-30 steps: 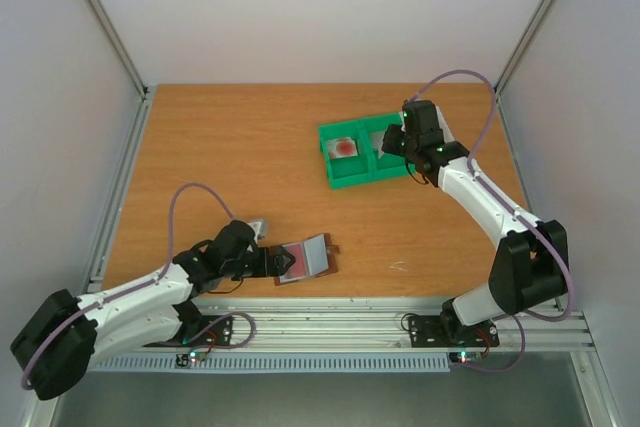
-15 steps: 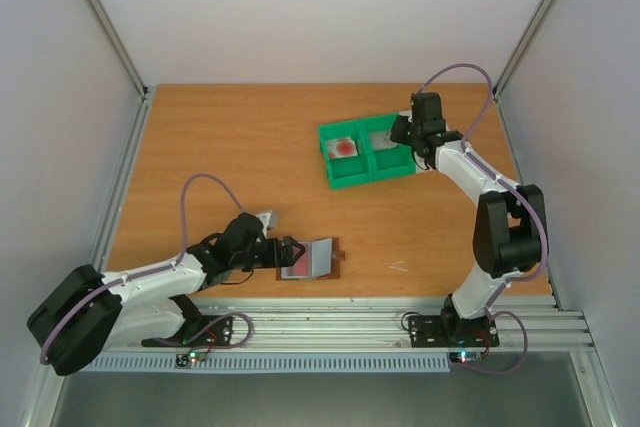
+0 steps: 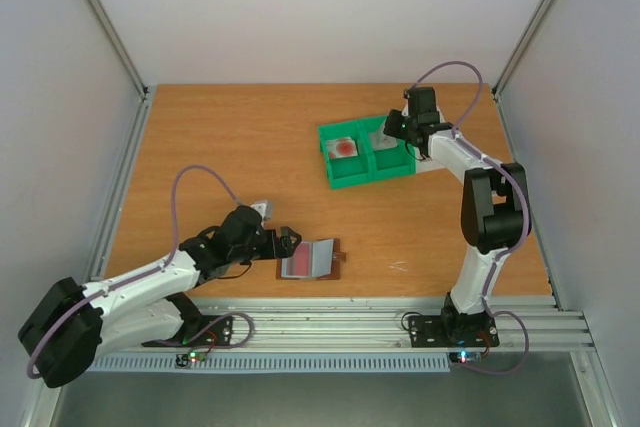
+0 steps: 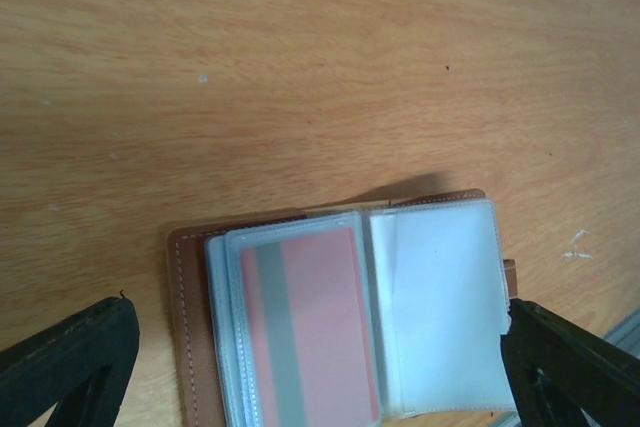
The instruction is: Take the credit cards out of the card holder
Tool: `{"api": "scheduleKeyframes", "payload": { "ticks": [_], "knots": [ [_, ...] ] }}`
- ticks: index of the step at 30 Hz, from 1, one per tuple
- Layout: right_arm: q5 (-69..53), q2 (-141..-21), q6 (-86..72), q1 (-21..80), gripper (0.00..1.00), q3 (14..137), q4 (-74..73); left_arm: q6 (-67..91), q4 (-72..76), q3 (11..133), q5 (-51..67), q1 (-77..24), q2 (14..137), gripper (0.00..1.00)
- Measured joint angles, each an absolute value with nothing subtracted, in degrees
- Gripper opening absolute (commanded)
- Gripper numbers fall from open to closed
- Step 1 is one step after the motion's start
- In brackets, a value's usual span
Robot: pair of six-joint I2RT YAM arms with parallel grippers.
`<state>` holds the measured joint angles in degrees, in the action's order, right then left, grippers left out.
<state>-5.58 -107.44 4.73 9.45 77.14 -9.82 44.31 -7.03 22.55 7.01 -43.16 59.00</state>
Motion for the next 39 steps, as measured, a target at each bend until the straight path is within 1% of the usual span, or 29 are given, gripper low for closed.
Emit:
{"api": "scheduleKeyframes", "payload": {
  "ticks": [9,16,22,27,31,35,39],
  "knots": [
    [-10.1,-111.9,2.8,7.8,0.01,79.3,-8.9,44.4,-11.6,24.0,2.2,-43.2,59.1,0.99],
    [-13.6,-114.0,-0.1,5.7,0.02,79.7,-7.7,44.6,-13.3,26.0,0.0,-43.2,64.8,0.99],
    [-15.3,-115.3,-2.3,5.4,0.07,80.0,-7.0,44.5,-15.3,27.6,-1.7,-43.1,66.0,0.99],
    [-15.5,-117.4,-3.0,5.4,0.10,82.7,-7.9,44.6,-17.0,28.3,-2.0,-43.1,66.0,0.99],
    [-15.4,-118.4,-3.3,5.4,0.15,84.8,-10.2,44.9,-19.1,30.6,-1.7,-43.1,67.2,0.99],
    [-15.0,-118.4,-4.0,5.4,0.25,85.5,-12.1,46.3,-19.1,31.0,-0.2,-43.1,68.5,0.99],
    [-15.2,-118.4,-4.5,5.4,0.32,86.0,-14.4,47.0,-18.7,31.0,1.9,-43.1,69.2,0.98]
  ]
}}
